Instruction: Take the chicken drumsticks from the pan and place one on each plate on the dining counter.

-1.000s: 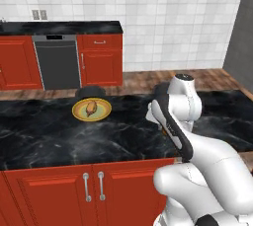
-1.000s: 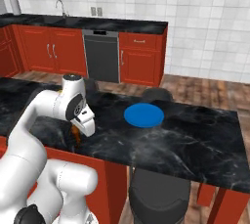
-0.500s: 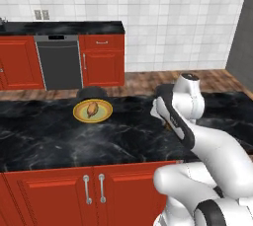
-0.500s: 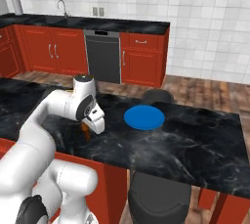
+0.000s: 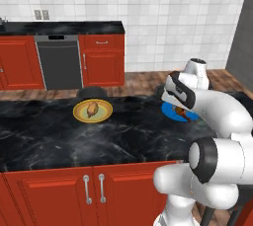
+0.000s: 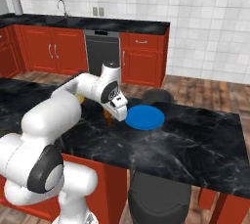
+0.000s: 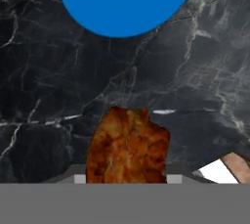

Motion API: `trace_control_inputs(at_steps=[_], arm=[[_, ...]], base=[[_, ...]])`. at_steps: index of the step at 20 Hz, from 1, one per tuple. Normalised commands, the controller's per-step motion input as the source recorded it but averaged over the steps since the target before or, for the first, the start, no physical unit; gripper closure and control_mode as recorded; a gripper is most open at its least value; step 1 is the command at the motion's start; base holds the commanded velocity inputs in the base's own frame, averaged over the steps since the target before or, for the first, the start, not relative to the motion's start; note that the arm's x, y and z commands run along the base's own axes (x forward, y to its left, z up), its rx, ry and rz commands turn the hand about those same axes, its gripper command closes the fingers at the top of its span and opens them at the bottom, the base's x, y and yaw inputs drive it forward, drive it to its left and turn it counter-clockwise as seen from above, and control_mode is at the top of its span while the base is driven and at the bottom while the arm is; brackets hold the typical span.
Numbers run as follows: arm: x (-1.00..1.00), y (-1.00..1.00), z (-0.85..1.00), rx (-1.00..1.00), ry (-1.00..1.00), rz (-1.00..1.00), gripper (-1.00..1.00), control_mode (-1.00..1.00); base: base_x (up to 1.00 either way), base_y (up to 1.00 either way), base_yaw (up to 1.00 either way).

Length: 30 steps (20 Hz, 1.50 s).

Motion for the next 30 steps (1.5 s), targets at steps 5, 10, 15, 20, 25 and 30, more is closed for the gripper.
trace_control_inputs(at_steps=[5,10,15,20,25,30], arm=[[0.71,-0.74,-0.06,0.0,0.15,0.0,1.0,-1.0],[0.65,-0.63,-0.52,0.0,0.0,0.0,1.0,-1.0],[0.75,-0.49,-0.49,0.0,0.0,0.0,1.0,-1.0],[0.77,-0.4,-0.5,0.0,0.04,0.0,1.0,-1.0],[0.47,-0.07,-0.63,-0.06,0.01,0.0,1.0,-1.0],[0.32,0.05,-0.63,-0.14,0.06,0.0,1.0,-1.0]], base=[[0.0,0.0,0.0],[0.0,0.0,0.0],[0.0,0.0,0.0],[0.0,0.0,0.0],[0.0,0.0,0.0],[0.0,0.0,0.0]])
